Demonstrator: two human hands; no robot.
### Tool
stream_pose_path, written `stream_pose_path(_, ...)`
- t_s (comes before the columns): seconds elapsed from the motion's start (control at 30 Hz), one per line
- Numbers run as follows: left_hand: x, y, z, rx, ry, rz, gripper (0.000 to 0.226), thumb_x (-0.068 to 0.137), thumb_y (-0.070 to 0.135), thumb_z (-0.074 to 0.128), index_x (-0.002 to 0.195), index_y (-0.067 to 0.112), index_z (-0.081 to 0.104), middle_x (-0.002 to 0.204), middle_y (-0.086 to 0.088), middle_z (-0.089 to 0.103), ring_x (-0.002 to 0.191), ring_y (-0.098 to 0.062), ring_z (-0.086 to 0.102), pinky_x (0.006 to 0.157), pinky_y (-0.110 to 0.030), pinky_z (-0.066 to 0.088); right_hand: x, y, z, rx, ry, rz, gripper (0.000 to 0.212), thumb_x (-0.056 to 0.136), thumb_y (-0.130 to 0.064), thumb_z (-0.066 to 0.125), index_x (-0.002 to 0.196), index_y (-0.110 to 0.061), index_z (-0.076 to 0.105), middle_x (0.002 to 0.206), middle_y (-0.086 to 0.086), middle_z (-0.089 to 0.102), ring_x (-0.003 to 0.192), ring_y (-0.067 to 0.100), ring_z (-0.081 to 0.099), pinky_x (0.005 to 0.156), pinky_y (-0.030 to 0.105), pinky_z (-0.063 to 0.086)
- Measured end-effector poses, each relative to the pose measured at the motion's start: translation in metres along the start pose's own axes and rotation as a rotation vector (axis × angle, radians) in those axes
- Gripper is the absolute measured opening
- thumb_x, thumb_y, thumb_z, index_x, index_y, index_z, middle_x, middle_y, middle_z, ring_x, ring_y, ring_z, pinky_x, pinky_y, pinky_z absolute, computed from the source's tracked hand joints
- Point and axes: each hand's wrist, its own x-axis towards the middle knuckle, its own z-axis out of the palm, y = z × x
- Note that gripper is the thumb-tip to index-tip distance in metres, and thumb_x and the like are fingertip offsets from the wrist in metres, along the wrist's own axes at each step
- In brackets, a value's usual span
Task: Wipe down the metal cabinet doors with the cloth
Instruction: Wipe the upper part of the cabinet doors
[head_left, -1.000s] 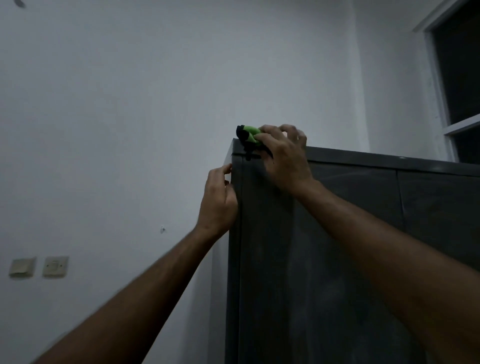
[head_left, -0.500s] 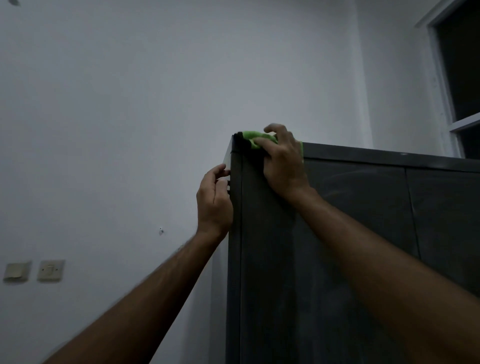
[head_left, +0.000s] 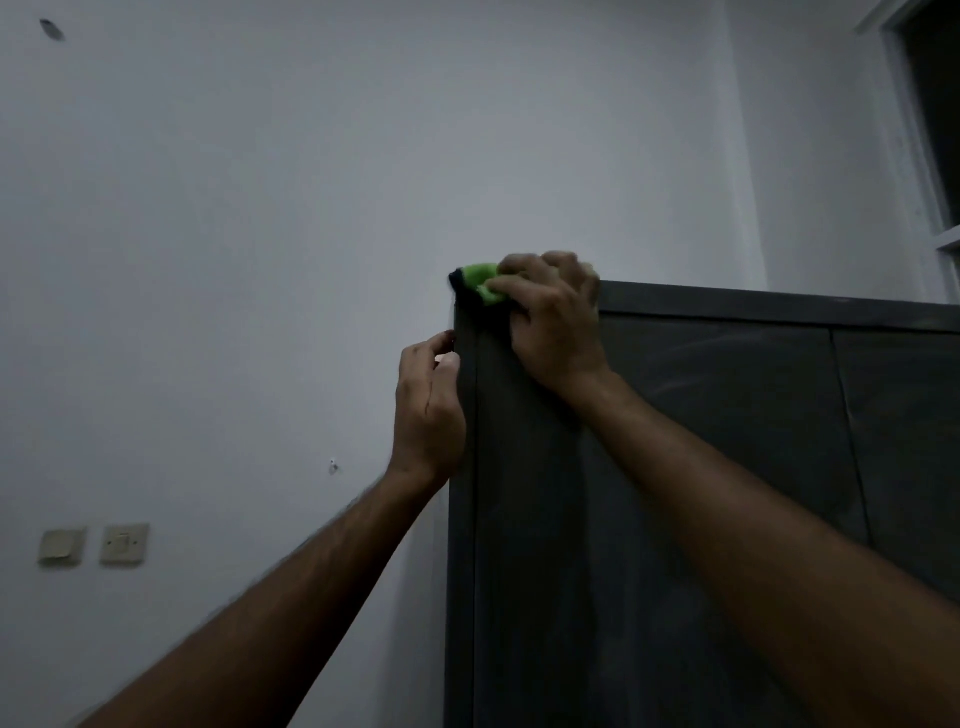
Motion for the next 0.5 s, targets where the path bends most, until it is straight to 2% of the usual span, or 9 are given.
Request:
stream_pose_path(0.13, 0.001, -0.001, 0.001, 0.087, -0.036, 0.06, 0.049, 0.1, 0.037, 0.038, 0.138, 0.011, 0.057, 0.133, -0.001, 0.052, 0.121, -0.012, 0.057, 0.104, -0.044, 0.053, -0.034, 0.023, -0.009, 0.01, -0.073, -0.207, 0.029, 0.081, -0.012, 0.063, 0.104, -0.021, 0.077, 0.123, -0.003, 0.068, 0.111, 0.031, 0.057, 0.092, 0.051, 0.038)
stream_pose_path(0.2, 0.0, 0.0, 0.001, 0.196, -0.058, 0.127, 0.051, 0.1, 0.035, 0.04, 0.143, 0.01, 0.053, 0.135, -0.001, 0.047, 0.119, -0.014, 0.055, 0.101, -0.041, 0.054, -0.024, 0.045, -0.018, -0.025, -0.057, -0.182, 0.029, 0.08, -0.011, 0.063, 0.104, -0.018, 0.078, 0.121, 0.0, 0.069, 0.107, 0.034, 0.061, 0.089, 0.051, 0.04)
stream_pose_path(0.27, 0.001, 0.0, 0.004, 0.307, -0.078, 0.188, 0.055, 0.099, 0.033, 0.043, 0.148, 0.007, 0.048, 0.14, -0.004, 0.043, 0.125, -0.019, 0.051, 0.104, -0.038, 0.052, 0.0, 0.057, -0.021, -0.039, -0.009, -0.061, 0.03, 0.083, -0.006, 0.062, 0.107, -0.017, 0.077, 0.122, 0.002, 0.069, 0.108, 0.035, 0.06, 0.091, 0.049, 0.039)
stream_pose_path(0.33, 0.004, 0.0, 0.007, 0.429, -0.085, 0.25, 0.061, 0.098, 0.034, 0.045, 0.152, 0.004, 0.043, 0.147, -0.009, 0.039, 0.135, -0.016, 0.042, 0.109, -0.021, 0.043, 0.009, 0.051, -0.018, -0.008, 0.009, 0.007, 0.032, 0.084, -0.003, 0.062, 0.109, -0.017, 0.077, 0.123, 0.003, 0.068, 0.11, 0.035, 0.059, 0.092, 0.045, 0.037)
stream_pose_path(0.4, 0.006, 0.0, 0.011, 0.512, -0.076, 0.281, 0.066, 0.098, 0.036, 0.046, 0.156, 0.005, 0.039, 0.153, -0.011, 0.036, 0.137, -0.009, 0.032, 0.106, -0.003, 0.025, -0.007, 0.046, -0.012, 0.028, -0.021, -0.113, 0.032, 0.083, -0.004, 0.062, 0.107, -0.017, 0.078, 0.123, 0.004, 0.068, 0.11, 0.035, 0.059, 0.092, 0.045, 0.037)
stream_pose_path(0.5, 0.005, 0.0, 0.014, 0.553, -0.068, 0.27, 0.07, 0.098, 0.037, 0.045, 0.159, 0.005, 0.034, 0.158, -0.011, 0.033, 0.138, -0.007, 0.029, 0.103, 0.002, 0.019, -0.039, 0.068, -0.02, 0.059, -0.108, -0.303, 0.032, 0.082, -0.009, 0.061, 0.107, -0.016, 0.078, 0.124, 0.007, 0.068, 0.111, 0.036, 0.059, 0.095, 0.048, 0.041)
